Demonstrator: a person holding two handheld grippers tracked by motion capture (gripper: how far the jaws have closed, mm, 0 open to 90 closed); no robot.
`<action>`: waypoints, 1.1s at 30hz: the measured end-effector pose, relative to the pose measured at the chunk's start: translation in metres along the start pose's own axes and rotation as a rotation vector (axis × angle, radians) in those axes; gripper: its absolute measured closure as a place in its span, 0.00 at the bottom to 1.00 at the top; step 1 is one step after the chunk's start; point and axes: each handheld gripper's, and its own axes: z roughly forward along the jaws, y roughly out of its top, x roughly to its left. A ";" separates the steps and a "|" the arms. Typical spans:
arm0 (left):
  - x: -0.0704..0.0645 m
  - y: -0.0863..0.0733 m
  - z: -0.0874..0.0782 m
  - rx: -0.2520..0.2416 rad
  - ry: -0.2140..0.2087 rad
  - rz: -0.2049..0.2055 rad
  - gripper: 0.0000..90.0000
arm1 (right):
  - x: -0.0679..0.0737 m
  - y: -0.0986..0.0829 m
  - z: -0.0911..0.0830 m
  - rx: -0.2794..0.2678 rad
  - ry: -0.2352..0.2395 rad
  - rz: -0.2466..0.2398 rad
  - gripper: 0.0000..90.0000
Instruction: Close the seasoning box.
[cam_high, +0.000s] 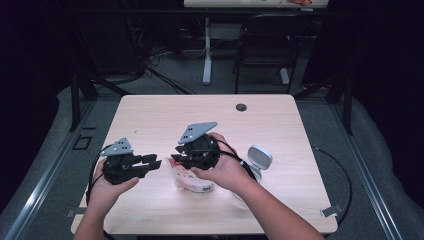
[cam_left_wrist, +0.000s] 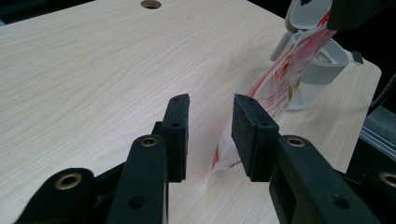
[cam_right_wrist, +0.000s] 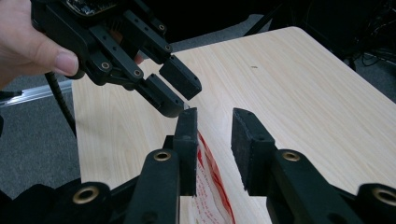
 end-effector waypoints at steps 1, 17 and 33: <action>0.000 0.000 0.000 0.001 0.001 -0.001 0.75 | 0.000 0.000 0.001 0.003 0.003 -0.003 0.80; 0.003 -0.002 0.001 0.005 0.009 -0.011 0.74 | 0.003 -0.001 0.011 0.052 0.003 -0.036 0.80; 0.004 -0.003 0.002 0.007 0.010 -0.013 0.74 | 0.004 -0.001 0.018 0.124 0.002 -0.045 0.86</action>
